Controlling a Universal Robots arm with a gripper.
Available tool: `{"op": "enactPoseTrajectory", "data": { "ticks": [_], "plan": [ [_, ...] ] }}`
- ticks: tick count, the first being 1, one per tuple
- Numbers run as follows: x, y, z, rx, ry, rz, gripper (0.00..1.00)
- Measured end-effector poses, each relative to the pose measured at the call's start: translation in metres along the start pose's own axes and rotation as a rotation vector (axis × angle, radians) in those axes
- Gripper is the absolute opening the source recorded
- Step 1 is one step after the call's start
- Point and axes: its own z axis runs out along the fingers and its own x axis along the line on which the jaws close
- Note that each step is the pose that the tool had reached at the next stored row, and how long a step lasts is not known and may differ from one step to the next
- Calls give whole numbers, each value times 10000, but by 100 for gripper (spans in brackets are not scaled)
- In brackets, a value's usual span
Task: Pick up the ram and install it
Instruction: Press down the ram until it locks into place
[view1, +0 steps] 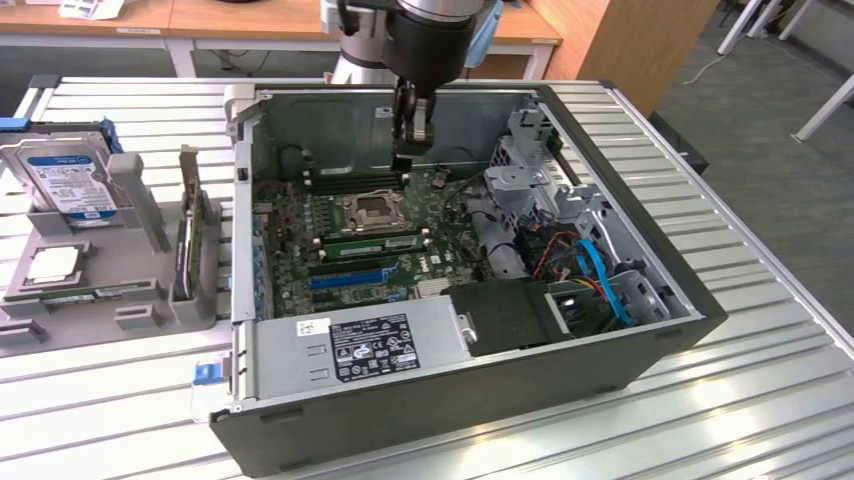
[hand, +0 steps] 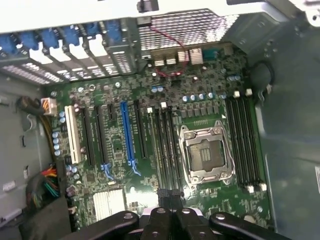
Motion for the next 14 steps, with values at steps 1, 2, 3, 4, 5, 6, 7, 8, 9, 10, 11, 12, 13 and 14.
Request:
{"op": "enactPoseTrajectory", "data": {
  "ticks": [1, 2, 3, 4, 5, 6, 7, 8, 9, 10, 11, 12, 13, 14],
  "plan": [
    [0, 0, 0, 6, -8, 174, 10],
    [0, 0, 0, 13, -16, 344, 10],
    [0, 0, 0, 19, -25, 515, 10],
    [0, 0, 0, 25, -34, 698, 10],
    [0, 0, 0, 32, -42, 887, 10],
    [0, 0, 0, 39, -51, 1066, 10],
    [0, 0, 1, 45, -59, 1244, 10],
    [0, 0, 1, 52, -67, 1421, 10],
    [0, 0, 1, 58, -76, 1595, 10],
    [0, 0, 1, 65, -84, 1771, 10],
    [0, 0, 1, 71, -93, 1958, 10],
    [0, 0, 2, 78, -102, 2141, 10],
    [0, 0, 2, 85, -110, 2318, 10],
    [0, 0, 2, 91, -118, 2495, 10]
  ]
}}
